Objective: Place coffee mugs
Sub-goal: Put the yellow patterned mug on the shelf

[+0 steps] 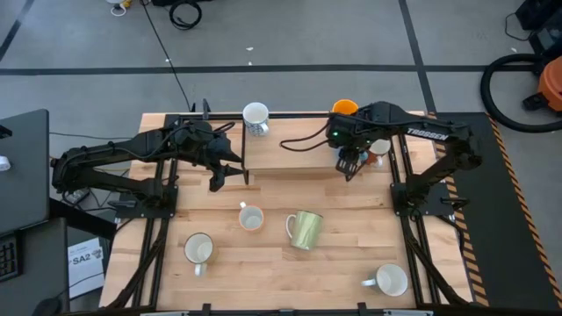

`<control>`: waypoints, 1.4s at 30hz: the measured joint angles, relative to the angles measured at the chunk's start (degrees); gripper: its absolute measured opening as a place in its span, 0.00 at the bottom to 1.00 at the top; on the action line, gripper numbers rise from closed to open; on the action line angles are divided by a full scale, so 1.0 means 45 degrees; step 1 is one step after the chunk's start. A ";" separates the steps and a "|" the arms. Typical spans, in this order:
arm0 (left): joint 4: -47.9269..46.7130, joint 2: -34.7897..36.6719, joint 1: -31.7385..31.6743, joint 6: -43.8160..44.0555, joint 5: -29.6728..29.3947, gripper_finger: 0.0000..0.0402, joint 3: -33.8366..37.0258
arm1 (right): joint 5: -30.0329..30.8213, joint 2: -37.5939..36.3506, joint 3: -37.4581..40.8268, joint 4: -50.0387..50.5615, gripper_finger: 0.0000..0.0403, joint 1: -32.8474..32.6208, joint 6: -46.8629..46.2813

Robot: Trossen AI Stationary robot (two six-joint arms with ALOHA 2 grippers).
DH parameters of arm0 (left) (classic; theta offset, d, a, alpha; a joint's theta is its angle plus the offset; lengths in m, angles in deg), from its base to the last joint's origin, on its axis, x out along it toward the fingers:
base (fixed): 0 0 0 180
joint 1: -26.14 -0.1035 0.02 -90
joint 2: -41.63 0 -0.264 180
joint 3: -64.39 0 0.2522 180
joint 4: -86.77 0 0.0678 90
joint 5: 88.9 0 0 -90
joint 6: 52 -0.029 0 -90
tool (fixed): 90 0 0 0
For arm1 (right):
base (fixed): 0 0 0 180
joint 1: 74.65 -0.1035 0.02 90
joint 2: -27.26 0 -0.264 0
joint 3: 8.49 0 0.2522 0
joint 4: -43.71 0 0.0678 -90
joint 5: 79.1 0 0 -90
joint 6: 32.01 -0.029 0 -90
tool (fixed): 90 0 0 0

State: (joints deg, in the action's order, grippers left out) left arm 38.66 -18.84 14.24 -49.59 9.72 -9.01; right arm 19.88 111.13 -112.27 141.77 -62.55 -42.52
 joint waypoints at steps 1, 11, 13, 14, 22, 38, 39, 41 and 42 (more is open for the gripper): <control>0.0000 0.0000 -0.0004 0.0040 0.0000 0.45 0.0000 | 0.0003 -0.0113 0.0000 -0.0024 0.34 0.0000 0.0000; -0.0248 0.0000 -0.0004 0.3447 0.0093 0.45 0.0000 | -0.0002 -0.1562 0.0000 -0.0918 0.34 -0.0029 -0.0345; -0.0699 0.0000 -0.0005 0.4736 0.0481 0.45 0.0000 | -0.0002 -0.1804 0.0000 -0.1279 0.34 -0.0127 -0.0338; -0.0964 0.0000 -0.0003 0.5372 0.0728 0.45 0.0000 | -0.0002 -0.1894 0.0000 -0.1466 0.34 -0.0201 -0.0335; -0.3341 0.0000 0.0956 1.0135 0.1253 0.45 0.0000 | -0.0006 -0.2203 0.0000 -0.2919 0.34 -0.1018 -0.0301; -0.3348 -0.0727 0.3996 1.5089 -0.1005 0.45 -0.0024 | -0.0036 -0.2208 0.0000 -0.3537 0.34 -0.1967 -0.0340; -0.3364 -0.0848 0.4101 1.5239 -0.1009 0.45 -0.0032 | -0.0040 -0.2208 0.0000 -0.3552 0.34 -0.2031 -0.0340; -0.3527 -0.1201 0.4324 1.5427 -0.1015 0.45 0.0010 | -0.0047 -0.2211 0.0002 -0.3653 0.34 -0.2173 -0.0340; -0.3378 -0.1407 0.4409 1.5431 -0.1015 0.45 0.0005 | -0.0048 -0.2212 0.0001 -0.3713 0.34 -0.2227 -0.0340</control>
State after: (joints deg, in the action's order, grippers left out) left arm 23.46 -25.17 34.08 19.85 5.15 -8.99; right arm 19.67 101.17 -112.27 125.06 -72.58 -44.05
